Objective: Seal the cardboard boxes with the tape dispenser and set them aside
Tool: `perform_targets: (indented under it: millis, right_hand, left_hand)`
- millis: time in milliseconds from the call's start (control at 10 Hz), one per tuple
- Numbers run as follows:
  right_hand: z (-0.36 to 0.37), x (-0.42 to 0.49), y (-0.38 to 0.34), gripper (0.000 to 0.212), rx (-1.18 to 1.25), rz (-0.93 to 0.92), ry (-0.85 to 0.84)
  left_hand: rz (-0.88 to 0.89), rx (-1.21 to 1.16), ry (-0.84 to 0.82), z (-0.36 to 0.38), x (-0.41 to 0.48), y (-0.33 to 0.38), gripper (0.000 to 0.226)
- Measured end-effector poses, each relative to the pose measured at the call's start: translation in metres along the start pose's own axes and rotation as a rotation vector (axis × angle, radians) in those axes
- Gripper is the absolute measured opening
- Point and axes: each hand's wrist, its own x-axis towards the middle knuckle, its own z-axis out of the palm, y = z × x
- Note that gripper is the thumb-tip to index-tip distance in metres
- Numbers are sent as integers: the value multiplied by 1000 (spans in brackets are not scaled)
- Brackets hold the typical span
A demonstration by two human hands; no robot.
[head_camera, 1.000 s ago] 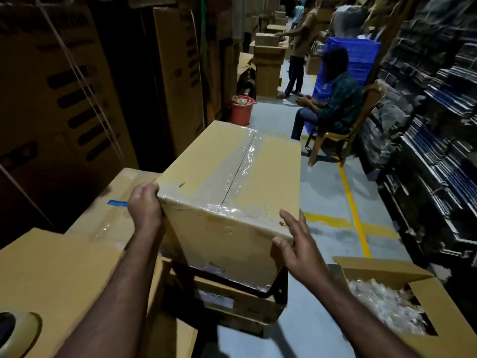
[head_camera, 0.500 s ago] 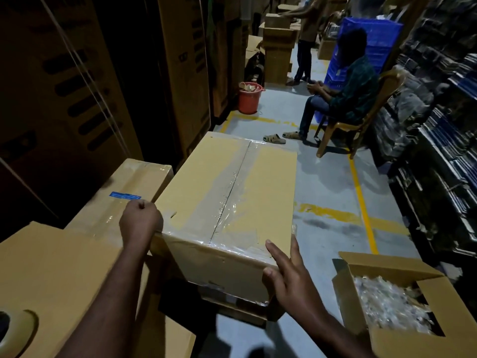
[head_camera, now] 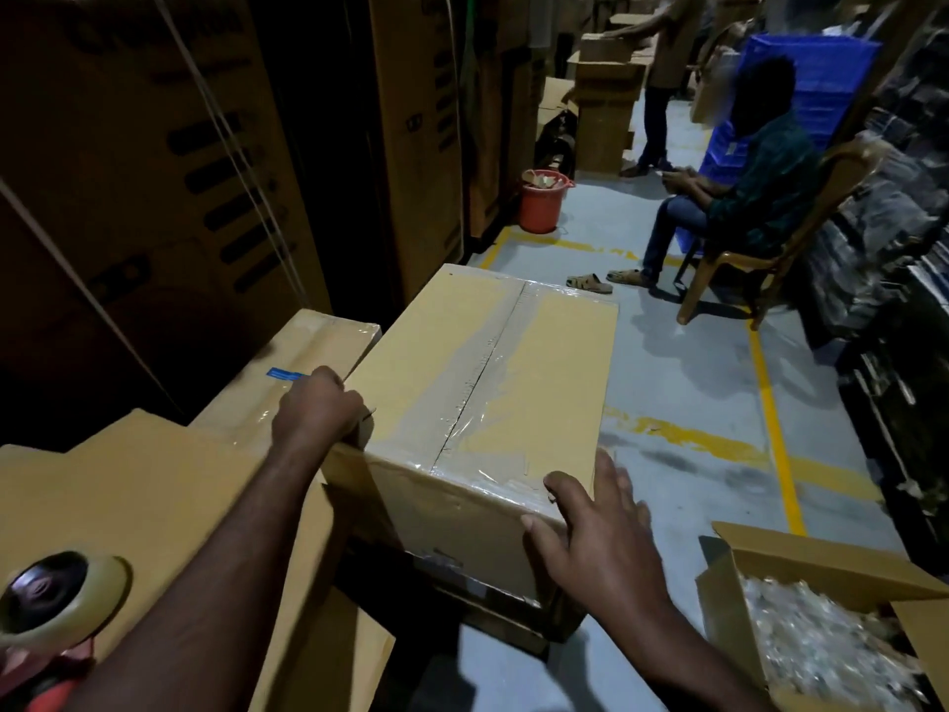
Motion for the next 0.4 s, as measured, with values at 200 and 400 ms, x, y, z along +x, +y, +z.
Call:
perform_targets:
  millis: [200,400]
  right_hand:
    - [-26,33,6,77,-78,-219,-189]
    - [-57,50,-9,51,-37,-391,-202]
  left_hand:
    - [111,0,110,-26,-17,23,39]
    - [152,-71,269,-42,-62,40,39]
